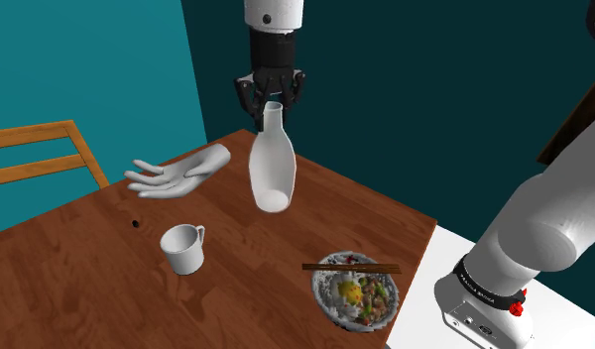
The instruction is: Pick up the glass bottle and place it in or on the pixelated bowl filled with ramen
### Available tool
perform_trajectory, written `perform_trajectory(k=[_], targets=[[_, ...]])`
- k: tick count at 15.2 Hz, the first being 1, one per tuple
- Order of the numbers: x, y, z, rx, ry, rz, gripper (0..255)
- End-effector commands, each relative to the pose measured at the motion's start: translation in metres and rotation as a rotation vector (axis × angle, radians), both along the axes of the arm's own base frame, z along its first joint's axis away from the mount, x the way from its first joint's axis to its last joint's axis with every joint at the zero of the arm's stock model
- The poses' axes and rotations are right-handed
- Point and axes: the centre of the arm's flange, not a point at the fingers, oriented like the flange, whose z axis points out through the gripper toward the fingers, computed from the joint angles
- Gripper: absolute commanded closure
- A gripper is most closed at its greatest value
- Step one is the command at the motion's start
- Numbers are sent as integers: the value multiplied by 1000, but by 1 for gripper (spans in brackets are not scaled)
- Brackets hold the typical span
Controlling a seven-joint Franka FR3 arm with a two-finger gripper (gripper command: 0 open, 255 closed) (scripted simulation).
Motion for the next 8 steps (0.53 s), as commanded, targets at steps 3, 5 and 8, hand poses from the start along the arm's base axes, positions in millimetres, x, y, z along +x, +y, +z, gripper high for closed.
perform_trajectory(k=[3, 5, 8], targets=[[-36, -7, 17, 0, 0, 0, 255], [-61, -12, 26, 0, 0, 0, 255], [-97, -18, 40, 0, 0, 0, 255]])
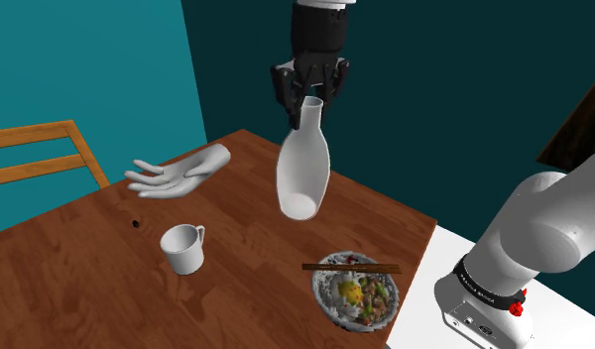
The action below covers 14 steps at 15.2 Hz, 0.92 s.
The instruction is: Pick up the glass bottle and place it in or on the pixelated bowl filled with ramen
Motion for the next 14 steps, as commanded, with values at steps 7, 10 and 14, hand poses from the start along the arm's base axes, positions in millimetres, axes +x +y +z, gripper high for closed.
perform_trajectory(k=[7, 10, 14], targets=[[-95, -18, 35, 1, 0, 0, 255], [-132, -24, 48, 1, 0, 0, 255], [-176, -32, 59, 1, 0, 0, 255]])
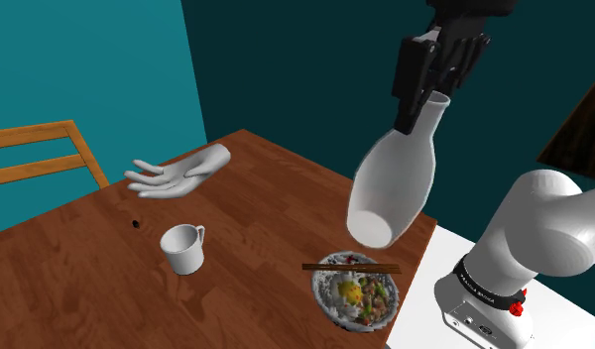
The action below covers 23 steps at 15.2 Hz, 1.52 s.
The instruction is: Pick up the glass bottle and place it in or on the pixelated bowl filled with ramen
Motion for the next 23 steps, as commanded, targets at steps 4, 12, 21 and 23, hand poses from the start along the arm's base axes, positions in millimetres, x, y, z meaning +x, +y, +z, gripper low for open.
perform_trajectory(k=[4, 12, 21, 23], targets=[[-8, -1, -19, -1, 1, 0, 255], [-8, -1, -61, -1, 1, 0, 255], [-8, -1, -109, -1, 1, 0, 255], [-8, -1, -119, -1, 1, 0, 255]])
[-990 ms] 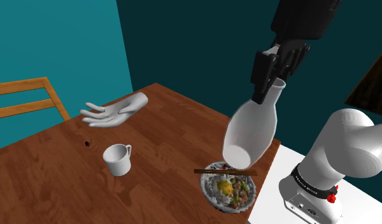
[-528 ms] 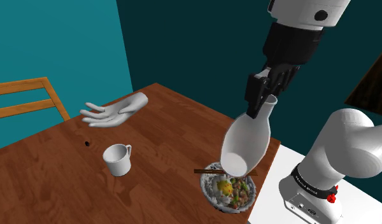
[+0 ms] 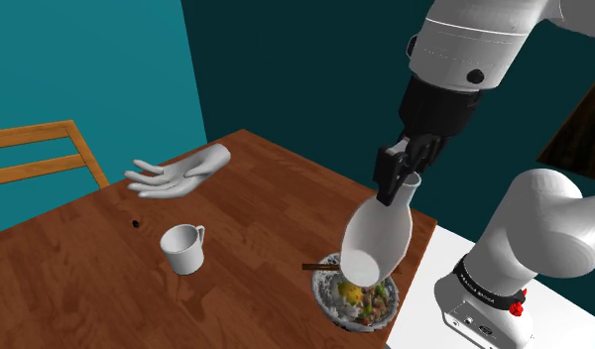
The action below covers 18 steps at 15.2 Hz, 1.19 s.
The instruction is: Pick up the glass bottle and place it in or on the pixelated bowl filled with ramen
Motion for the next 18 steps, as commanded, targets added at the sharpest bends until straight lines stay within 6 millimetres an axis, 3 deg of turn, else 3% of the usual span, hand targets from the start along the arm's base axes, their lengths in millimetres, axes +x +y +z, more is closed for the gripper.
perform_trajectory(k=[1, 8, 16, 17, 18], targets=[[0, 0, -13, 0, -1, 0, 255], [0, 0, -49, 0, -1, 0, 255], [0, 0, -49, 0, -1, 0, 255], [0, 0, -49, 0, -1, 0, 0], [0, 0, -49, 0, 0, 0, 0]])
